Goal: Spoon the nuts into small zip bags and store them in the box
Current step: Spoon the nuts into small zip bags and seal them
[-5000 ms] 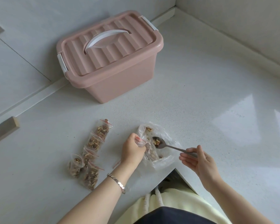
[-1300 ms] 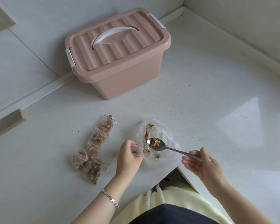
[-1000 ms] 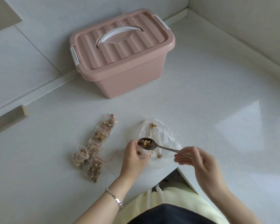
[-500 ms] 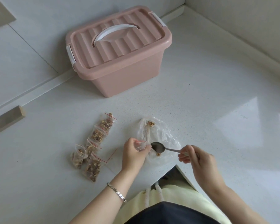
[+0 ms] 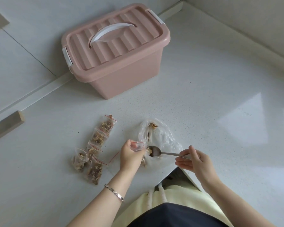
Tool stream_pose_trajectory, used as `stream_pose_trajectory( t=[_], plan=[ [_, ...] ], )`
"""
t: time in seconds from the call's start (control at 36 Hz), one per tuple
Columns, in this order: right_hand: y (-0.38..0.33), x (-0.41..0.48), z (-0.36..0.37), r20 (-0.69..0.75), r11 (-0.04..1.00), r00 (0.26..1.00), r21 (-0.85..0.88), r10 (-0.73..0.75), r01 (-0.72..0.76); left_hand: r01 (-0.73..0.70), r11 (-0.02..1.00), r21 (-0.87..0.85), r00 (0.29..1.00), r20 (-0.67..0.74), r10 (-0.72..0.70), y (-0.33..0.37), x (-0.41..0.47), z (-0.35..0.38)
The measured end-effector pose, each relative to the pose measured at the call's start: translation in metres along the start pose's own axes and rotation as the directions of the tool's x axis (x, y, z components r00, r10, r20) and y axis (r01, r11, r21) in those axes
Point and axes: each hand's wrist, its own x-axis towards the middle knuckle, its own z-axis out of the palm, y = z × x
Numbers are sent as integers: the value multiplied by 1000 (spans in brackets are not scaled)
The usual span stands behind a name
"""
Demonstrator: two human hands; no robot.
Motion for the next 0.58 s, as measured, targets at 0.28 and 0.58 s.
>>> stream_pose_trajectory(
  t=[0.28,0.58],
  plan=[
    [13,1,-12,75,903,981,382,181,-196,-39,997,-66,998,45,42,1,-3,-14],
    [5,-2,-19,10,948,998,312,64,-64,-9,1000,22,1000,-11,9,5,-1,-18]
  ],
)
